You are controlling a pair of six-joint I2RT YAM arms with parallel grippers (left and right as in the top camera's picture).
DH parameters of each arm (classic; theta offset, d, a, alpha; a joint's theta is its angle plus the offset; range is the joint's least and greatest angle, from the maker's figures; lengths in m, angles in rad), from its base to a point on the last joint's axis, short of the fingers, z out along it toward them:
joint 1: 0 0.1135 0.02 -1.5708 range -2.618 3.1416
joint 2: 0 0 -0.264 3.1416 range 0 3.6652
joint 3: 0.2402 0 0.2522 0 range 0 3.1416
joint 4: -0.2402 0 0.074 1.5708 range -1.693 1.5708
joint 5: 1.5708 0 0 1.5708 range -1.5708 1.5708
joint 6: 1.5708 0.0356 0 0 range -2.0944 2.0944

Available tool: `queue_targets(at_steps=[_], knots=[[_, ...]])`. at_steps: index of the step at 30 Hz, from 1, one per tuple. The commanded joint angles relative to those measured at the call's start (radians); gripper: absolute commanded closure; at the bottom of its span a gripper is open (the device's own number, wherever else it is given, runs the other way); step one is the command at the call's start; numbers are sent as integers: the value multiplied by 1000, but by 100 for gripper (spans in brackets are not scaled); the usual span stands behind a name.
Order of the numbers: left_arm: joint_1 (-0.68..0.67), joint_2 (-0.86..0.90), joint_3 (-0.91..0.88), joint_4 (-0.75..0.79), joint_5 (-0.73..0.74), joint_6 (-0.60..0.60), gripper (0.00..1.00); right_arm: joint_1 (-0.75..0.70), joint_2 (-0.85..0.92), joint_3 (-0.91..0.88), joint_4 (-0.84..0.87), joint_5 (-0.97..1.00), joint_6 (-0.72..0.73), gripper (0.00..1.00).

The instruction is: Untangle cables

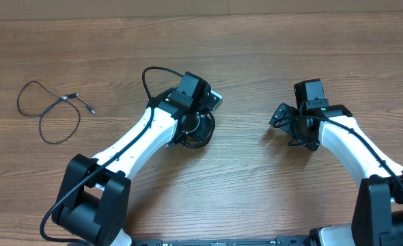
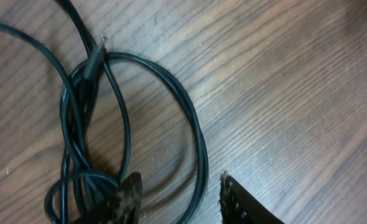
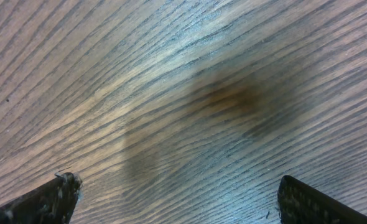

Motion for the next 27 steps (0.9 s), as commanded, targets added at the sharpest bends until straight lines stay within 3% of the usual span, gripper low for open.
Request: queue_targets(at_steps=[1,7,11,27], knots=[[-6,-2,-61,62,-30,11,53,-2,-9,2,6,6,-5,0],[-6,-2,-131,148,-29,11,49,-2,-9,2,6,6,-5,0],[-6,-2,-158,175,-29,11,40,-2,-9,2,6,6,-5,0],[-6,35,-159,176,-26,7,41,-2,-9,2,6,6,-5,0]])
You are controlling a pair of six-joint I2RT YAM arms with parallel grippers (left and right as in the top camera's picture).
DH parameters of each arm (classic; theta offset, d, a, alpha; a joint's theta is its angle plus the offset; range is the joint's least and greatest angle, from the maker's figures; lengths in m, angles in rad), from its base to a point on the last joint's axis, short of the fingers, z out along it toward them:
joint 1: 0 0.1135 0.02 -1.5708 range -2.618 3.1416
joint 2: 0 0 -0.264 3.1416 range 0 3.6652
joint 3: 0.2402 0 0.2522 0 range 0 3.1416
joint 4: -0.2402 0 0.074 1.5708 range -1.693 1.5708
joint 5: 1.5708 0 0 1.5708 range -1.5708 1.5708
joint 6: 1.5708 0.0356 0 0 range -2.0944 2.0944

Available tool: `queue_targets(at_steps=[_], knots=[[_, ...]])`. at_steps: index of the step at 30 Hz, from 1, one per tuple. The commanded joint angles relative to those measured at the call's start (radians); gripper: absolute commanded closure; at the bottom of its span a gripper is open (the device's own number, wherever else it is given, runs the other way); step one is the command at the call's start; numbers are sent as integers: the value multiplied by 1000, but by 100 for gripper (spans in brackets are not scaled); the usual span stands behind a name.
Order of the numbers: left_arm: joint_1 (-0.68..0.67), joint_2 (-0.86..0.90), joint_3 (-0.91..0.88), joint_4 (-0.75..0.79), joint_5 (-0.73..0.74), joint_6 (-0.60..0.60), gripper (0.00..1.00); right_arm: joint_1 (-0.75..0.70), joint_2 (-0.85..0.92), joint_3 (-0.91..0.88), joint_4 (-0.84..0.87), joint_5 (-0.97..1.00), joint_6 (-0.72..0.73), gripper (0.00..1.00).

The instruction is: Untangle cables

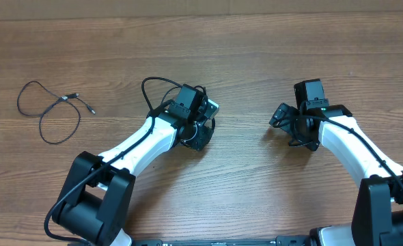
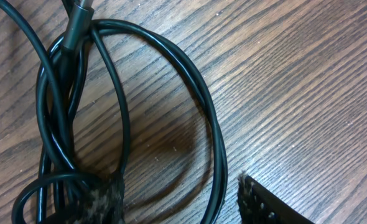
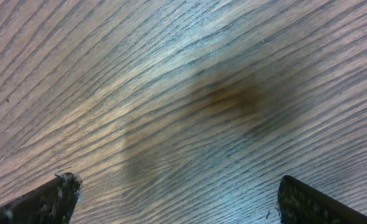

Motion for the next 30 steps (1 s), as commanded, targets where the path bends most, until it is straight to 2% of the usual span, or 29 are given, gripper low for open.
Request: queue_targets(at_steps=[1,15,20,24,30], knots=[[-6,42,-10,7,-2,7,41,-2,-9,2,6,6,-4,0],[-6,44,-10,8,-2,7,41,-2,-9,2,6,6,-5,0],[-7,44,-10,8,1,9,50,-2,-9,2,6,6,-5,0],[-7,44,-10,2,113,157,50,-2,-9,2,6,6,-5,0],[-7,44,-10,-2,126,174,53,-2,-9,2,6,6,-5,0]])
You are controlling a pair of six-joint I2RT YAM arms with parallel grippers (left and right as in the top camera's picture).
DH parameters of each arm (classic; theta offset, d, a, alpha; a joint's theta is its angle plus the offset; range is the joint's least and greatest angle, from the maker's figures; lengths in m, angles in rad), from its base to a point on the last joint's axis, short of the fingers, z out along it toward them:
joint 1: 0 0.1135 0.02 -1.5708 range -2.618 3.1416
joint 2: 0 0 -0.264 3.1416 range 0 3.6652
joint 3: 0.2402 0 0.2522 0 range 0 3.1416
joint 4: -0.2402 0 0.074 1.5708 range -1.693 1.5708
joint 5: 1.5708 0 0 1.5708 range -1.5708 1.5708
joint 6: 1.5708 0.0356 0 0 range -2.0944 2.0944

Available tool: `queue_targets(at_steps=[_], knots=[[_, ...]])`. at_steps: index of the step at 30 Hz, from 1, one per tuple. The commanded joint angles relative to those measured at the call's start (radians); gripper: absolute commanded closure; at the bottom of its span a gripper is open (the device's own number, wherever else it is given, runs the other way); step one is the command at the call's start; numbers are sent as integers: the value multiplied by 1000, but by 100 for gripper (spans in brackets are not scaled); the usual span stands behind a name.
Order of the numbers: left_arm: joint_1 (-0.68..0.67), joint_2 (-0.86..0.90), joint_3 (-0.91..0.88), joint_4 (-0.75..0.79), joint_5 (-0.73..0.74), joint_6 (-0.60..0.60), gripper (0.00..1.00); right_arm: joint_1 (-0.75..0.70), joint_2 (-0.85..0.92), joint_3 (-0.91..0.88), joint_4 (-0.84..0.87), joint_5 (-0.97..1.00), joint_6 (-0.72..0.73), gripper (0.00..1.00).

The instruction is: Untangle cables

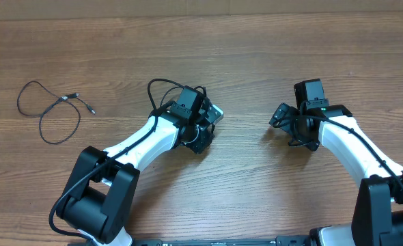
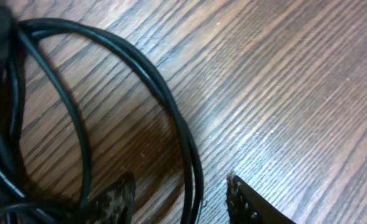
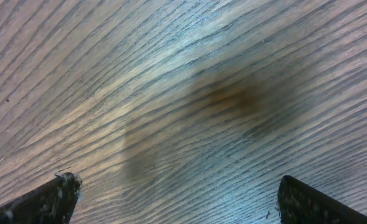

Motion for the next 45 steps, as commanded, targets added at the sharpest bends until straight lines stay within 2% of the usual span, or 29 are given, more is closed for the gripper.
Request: queue_targets(at_steps=[1,9,13,17,21,23,24,26,34,37,41,45], knots=[[-7,10,-7,-1,35,46,55,-2,-9,2,6,6,-4,0],[-41,41,-7,5,26,78,61,-2,-9,2,6,6,-4,0],[-115,53,-6,9,-83,72,61,-2,-9,2,6,6,-4,0],[-187,53,-6,22,-223,10,60,-2,-9,2,6,6,-4,0],[-196,54,-6,24,-229,10,60,-2,-9,2,6,6,-4,0],[-196,54,-6,23,-229,10,64,-2,-9,2,6,6,-4,0],[-196,54,-6,23,-229,10,81,-2,-9,2,6,6,-4,0],[-196,54,-5,23,-229,10,96,-2,-9,2,6,6,-4,0],[-195,35,111,-38,-224,-47,96,-2,-9,2,6,6,-4,0],[-191,29,187,-82,-159,-58,96,-2,-9,2,6,6,-4,0],[-161,29,229,-97,20,-58,96,-2,-9,2,6,6,-4,0],[-73,29,231,-90,338,-57,96,-2,-9,2,6,6,-4,0]])
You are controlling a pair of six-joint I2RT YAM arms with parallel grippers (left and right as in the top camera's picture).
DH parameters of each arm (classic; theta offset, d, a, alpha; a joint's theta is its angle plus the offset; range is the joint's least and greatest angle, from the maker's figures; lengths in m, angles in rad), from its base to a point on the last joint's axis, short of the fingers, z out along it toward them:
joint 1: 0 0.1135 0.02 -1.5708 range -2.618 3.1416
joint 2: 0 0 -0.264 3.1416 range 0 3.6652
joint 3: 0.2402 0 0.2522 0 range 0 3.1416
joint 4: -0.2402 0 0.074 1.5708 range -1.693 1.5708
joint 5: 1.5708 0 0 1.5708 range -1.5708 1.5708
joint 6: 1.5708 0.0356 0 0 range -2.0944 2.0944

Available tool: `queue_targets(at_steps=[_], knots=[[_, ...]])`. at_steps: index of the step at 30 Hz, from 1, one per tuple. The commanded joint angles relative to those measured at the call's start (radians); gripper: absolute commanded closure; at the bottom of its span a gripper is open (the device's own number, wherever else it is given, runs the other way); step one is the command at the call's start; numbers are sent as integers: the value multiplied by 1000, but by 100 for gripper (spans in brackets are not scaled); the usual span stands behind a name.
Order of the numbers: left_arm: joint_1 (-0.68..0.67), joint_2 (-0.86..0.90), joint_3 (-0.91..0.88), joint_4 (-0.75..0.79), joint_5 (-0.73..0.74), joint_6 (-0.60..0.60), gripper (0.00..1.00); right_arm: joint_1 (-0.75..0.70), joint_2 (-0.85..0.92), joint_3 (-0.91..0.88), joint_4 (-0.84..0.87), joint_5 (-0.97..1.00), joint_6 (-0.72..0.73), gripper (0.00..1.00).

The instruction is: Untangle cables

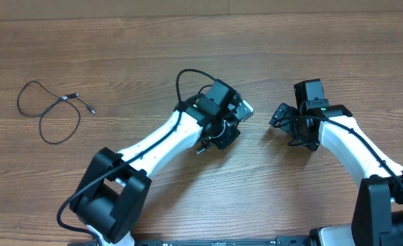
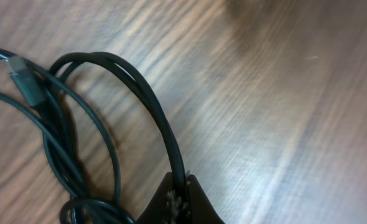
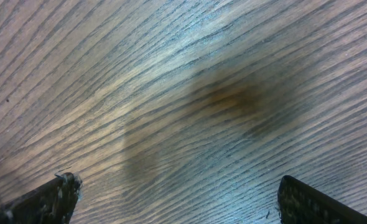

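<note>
A tangle of black cable (image 2: 78, 130) with a plug end (image 2: 23, 73) lies under my left gripper (image 2: 179, 194), which is shut on one thick loop of it. In the overhead view the left gripper (image 1: 223, 126) sits at the table's middle, with a cable loop (image 1: 188, 76) arching behind it. My right gripper (image 3: 174, 196) stands wide open over bare wood, nothing between its fingers; overhead it (image 1: 294, 126) is to the right of the left one. A second thin black cable (image 1: 51, 109) lies loose at the far left.
The wooden table (image 1: 201, 41) runs to a back edge along the top of the overhead view. A narrow gap separates the two grippers. The right wrist view shows only wood grain (image 3: 221, 99).
My left gripper has shut on a loop of the black cable and moved to the right with it, closer to the right gripper. The right arm has not moved.
My left gripper was open over the cable tangle left of centre, then lower and closer to it, then with a loop between its open fingers. Now it is shut on that loop and further right. The right gripper stayed open and still throughout.
</note>
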Motion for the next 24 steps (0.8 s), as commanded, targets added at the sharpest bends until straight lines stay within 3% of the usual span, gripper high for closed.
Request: queue_targets(at_steps=[1,3,10,18,24], knots=[[101,-16,21,5,373,-12,96,-2,-9,2,6,6,-5,0],[174,-16,21,6,477,-12,96,-2,-9,2,6,6,-5,0],[347,-16,-7,-50,550,-12,96,-2,-9,2,6,6,-5,0],[377,-15,-151,-5,278,-48,96,-2,-9,2,6,6,-5,0],[402,-15,-166,32,197,-140,95,-2,-9,2,6,6,-5,0]])
